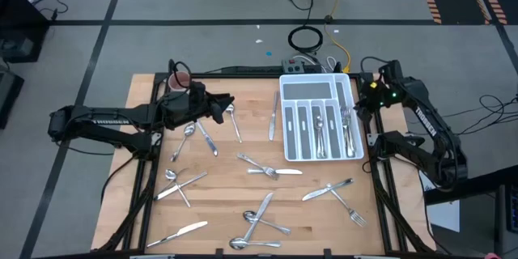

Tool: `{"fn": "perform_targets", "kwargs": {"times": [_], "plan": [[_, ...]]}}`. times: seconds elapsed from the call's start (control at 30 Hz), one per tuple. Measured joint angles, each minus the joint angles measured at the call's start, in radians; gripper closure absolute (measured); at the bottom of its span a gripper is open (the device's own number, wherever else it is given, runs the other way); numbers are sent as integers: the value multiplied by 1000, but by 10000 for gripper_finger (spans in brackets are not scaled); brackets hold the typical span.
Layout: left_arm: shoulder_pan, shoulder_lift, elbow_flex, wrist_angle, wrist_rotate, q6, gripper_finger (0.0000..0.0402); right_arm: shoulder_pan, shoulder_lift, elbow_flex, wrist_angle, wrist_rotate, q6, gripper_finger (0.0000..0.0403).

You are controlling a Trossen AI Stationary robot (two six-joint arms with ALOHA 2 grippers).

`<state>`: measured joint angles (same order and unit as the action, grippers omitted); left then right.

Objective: Sort silverware
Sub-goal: Put the knife in the left section of the silverware tray

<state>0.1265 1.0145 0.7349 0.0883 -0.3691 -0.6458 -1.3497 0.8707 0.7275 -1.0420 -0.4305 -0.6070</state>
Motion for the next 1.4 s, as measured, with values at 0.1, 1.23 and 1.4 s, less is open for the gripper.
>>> {"fn": "perform_targets", "kwargs": {"times": [0.1,1.23,1.4], "plan": [[-3,0,0,0,1,1,249,14,0,88,-45,-17,51,308],[-100,-1,0,39,325,1,249,1322,169,221,768,90,968,309],[-140,-3,0,38,343,7,249,1475,292,221,585,279,990,309]]}}
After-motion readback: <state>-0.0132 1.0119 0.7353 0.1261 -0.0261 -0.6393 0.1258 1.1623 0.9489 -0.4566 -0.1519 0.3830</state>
